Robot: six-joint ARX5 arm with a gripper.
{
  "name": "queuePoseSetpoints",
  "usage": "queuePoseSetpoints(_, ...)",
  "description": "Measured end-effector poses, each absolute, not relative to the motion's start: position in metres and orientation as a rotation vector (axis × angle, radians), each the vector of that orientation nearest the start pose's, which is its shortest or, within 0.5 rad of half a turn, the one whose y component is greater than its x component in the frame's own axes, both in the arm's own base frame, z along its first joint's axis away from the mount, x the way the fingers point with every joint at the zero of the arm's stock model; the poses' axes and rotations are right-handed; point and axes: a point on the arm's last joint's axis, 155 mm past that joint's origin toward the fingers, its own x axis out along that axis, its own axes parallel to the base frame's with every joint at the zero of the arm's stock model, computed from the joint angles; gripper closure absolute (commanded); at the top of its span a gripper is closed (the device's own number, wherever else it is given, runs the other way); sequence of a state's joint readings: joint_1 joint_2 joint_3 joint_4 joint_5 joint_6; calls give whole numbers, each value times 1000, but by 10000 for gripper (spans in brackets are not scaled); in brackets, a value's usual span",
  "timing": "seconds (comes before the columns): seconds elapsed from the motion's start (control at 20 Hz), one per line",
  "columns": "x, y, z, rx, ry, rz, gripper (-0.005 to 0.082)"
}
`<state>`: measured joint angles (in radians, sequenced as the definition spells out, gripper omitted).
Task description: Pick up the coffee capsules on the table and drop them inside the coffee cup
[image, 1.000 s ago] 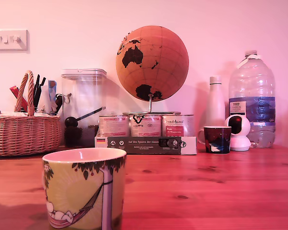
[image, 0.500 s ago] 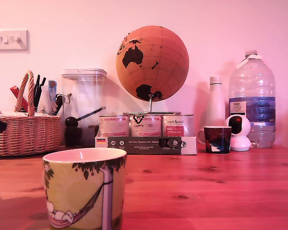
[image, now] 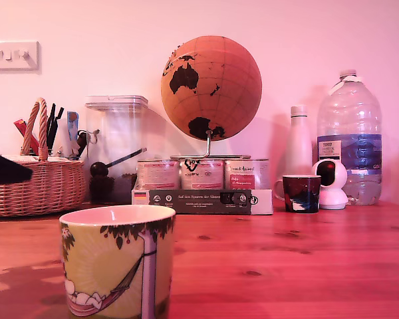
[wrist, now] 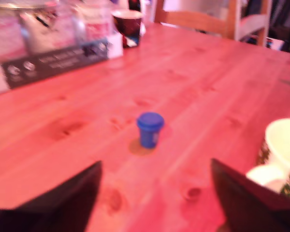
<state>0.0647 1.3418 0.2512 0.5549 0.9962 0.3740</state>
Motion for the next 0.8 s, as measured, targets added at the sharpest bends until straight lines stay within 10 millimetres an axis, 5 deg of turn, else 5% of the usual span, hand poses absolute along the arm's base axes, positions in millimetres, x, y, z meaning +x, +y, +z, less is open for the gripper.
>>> queuePoseSetpoints(0.3,283,-148,70,71,310,-1015,57)
queuePoseSetpoints(0.65,313,-156,76,109,285,-1026,57)
queuePoseSetpoints(0.8,315,-161,63,105,316,-1046,57)
